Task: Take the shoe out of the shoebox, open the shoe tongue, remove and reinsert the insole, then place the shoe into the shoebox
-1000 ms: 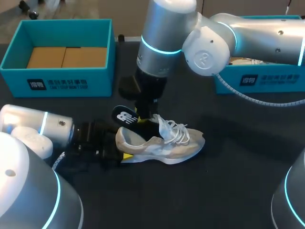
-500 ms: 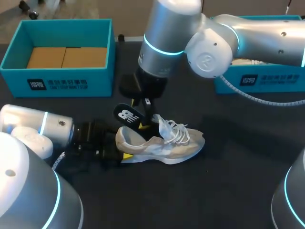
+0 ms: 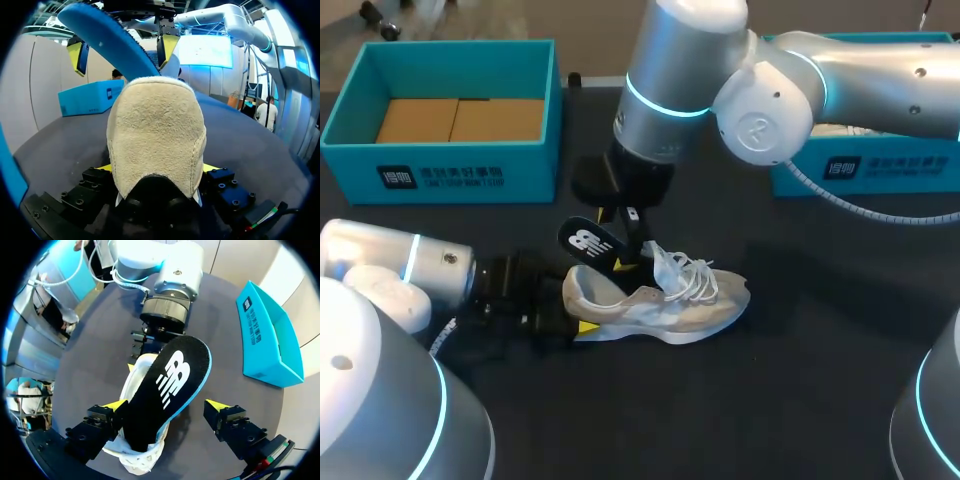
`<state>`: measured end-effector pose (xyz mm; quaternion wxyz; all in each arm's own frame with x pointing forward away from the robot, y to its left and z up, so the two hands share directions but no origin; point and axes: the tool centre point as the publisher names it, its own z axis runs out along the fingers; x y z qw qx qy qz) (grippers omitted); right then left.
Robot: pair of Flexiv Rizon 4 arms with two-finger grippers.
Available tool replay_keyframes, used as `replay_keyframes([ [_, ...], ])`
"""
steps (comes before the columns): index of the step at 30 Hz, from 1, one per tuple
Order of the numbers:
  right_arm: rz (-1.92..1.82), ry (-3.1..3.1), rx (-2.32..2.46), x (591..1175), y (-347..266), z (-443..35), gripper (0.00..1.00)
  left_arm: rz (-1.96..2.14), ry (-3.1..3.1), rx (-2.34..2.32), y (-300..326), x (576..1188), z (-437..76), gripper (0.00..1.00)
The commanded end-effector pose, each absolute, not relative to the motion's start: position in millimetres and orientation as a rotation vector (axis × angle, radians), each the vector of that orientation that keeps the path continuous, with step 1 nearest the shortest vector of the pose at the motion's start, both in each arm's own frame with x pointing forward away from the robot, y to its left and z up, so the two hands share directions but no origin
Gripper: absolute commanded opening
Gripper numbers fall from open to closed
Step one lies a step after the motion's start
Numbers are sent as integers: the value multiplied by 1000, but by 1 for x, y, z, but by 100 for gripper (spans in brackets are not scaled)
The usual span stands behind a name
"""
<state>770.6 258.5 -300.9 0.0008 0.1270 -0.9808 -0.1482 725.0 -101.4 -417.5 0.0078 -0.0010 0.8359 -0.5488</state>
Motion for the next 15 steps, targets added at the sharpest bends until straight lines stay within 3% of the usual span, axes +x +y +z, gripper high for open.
replay_keyframes([
  [1,-468,-3081,400,770,258,-301,100,-1710,2617,-3,-102,725,-418,0],
  [15,-643,-2864,-21,763,252,-308,100,-1710,2617,-3,-102,725,-418,0],
])
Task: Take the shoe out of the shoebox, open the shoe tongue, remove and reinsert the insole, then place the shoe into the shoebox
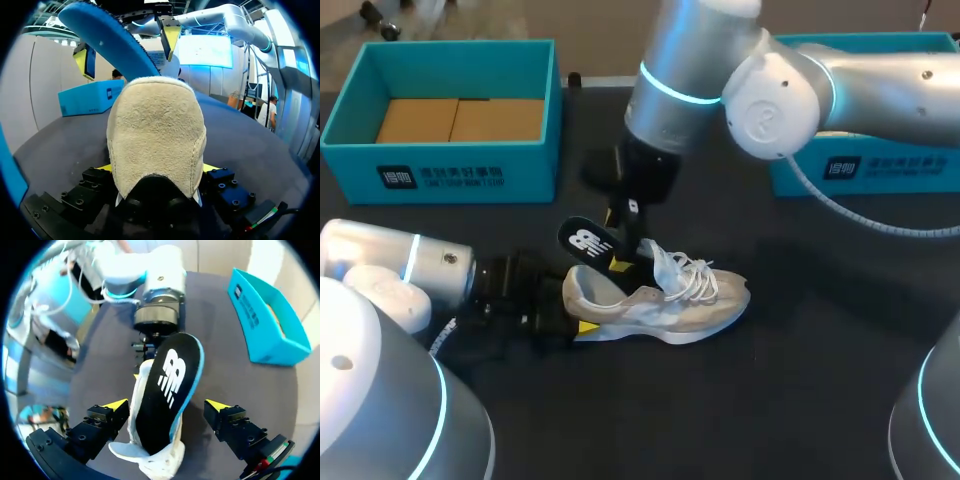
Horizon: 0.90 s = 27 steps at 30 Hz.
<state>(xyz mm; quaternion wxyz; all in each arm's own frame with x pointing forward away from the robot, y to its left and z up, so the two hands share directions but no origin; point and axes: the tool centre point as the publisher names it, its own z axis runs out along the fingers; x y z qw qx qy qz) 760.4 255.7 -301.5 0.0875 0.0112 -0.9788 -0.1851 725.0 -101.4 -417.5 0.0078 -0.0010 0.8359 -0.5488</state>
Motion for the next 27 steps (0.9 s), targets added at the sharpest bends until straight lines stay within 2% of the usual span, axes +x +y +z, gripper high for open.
replay_keyframes([
  [1,-683,-2843,-58,761,252,-307,100,-1710,2617,-3,-102,725,-418,0],
  [13,-793,-2652,-153,764,255,-290,100,-1710,2617,-3,-102,725,-418,0],
  [27,-849,-2430,-128,758,254,-299,100,-1710,2617,-3,-102,725,-418,0],
])
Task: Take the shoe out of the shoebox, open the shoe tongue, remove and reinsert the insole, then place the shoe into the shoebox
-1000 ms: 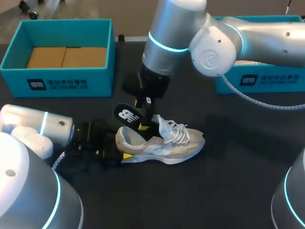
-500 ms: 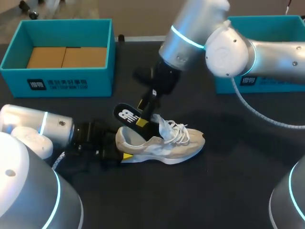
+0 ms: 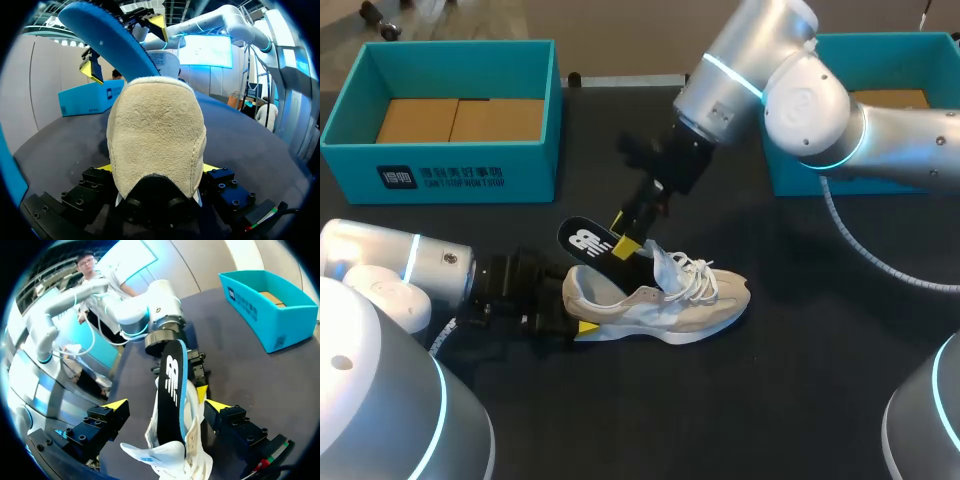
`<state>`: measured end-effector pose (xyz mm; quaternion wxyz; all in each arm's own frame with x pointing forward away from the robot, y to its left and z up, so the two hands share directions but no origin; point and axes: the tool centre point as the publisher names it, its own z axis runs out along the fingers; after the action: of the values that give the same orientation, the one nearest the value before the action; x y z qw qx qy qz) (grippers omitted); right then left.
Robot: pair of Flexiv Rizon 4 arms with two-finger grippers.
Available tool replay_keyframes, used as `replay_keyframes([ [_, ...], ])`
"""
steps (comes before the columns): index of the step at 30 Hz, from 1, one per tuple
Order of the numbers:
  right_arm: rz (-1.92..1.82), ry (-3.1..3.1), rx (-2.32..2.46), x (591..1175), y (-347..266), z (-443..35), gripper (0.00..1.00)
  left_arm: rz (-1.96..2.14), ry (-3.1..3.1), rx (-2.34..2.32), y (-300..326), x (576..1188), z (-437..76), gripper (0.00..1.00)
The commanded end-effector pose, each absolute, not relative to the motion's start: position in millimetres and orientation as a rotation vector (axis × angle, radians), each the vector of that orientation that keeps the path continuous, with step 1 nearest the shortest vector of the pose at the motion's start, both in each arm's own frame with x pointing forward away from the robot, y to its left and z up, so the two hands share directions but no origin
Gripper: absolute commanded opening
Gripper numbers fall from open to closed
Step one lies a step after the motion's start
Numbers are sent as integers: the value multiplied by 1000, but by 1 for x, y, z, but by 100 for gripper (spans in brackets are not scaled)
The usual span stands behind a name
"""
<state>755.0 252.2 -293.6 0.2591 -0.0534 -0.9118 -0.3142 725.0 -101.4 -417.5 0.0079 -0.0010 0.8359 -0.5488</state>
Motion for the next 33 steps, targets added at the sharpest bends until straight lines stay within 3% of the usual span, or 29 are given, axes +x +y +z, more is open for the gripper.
replay_keyframes([
  [1,-854,-2419,-125,758,254,-299,100,-1710,2617,-3,-102,725,-418,0],
  [3,-849,-2409,-117,757,254,-300,92,-1710,2617,-3,-102,725,-418,0],
  [4,-846,-2396,-107,757,255,-301,82,-1710,2617,-3,-102,725,-418,0],
  [7,-847,-2383,-97,757,256,-302,79,-1710,2617,-3,-102,725,-418,0],
  [13,-859,-2350,-58,757,264,-309,55,-1710,2617,-3,-102,725,-418,0],
  [28,-898,-2313,-43,749,276,-323,41,-1710,2617,-3,-102,725,-418,0],
  [33,-896,-2309,-32,750,276,-322,29,-1710,2617,-3,-102,725,-418,0],
])
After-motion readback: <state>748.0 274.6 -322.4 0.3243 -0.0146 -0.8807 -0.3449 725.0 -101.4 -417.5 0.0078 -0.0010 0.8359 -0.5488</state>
